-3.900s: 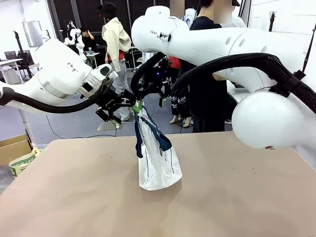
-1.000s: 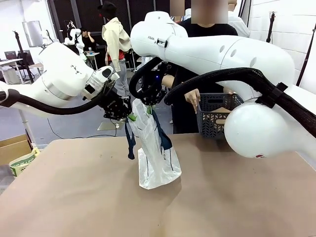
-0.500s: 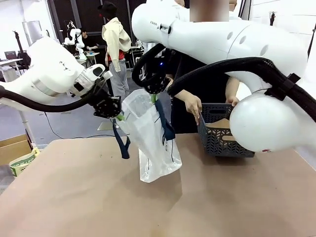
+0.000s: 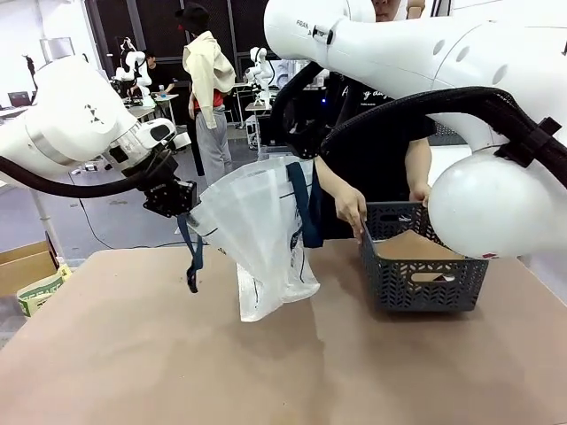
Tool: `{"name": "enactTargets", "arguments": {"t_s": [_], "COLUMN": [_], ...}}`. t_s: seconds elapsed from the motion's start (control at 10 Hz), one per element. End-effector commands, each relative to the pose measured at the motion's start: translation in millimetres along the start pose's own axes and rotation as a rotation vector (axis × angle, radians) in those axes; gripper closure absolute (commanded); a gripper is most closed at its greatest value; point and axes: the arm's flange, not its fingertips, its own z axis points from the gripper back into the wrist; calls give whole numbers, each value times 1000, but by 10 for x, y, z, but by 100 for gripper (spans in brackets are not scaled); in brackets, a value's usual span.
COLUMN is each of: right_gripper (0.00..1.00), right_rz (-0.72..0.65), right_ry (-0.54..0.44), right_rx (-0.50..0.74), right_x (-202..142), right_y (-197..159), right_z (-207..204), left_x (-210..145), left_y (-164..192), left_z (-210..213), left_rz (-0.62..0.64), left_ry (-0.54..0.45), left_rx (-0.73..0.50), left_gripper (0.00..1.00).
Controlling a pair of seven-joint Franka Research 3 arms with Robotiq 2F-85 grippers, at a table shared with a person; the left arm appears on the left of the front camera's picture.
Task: Transfer purchased items from the store into the shopping bag.
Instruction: Open the Reusable shopping bag in the center of the table.
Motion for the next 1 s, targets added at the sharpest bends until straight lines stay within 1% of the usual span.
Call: {"name": "enactTargets", "arguments": {"t_s": [0.0,0.1,0.2,0.3,0.4,0.5,0.6,0.7,0.8,0.9], "right_gripper": [100,100,100,100,100,100,100,100,100,100], "right_rz": [74,120,152,182,244,325,361,355,349,344], "right_ry": [8,1,-22,-51,-97,-143,-147,-178,-184,-132], "right_rx": [-65,-77,-120,-166,-196,-186,-197,-199,-167,-155], "right_x": [-863,-944,-994,-1048,-1136,-1224,-1230,-1169,-1092,220], "right_y": [58,12,-12,-31,-72,-141,-174,-143,-69,-284], "right_z": [-465,-517,-586,-654,-688,-693,-708,-737,-807,-9], "left_x": [35,44,52,25,-9,-65,-74,-31,102,216], "left_y": [113,150,205,257,328,383,372,275,152,69], "left_z": [121,117,60,-66,-138,-149,-116,-124,-231,-327], "left_rz": [-132,-192,-236,-298,-348,-415,-459,-444,-338,-231], "left_ry": [36,46,35,29,22,21,19,-6,-71,-158], "left_rx": [40,80,108,176,227,272,308,305,318,407], "left_gripper": [100,100,100,100,100,100,100,100,100,100]}}
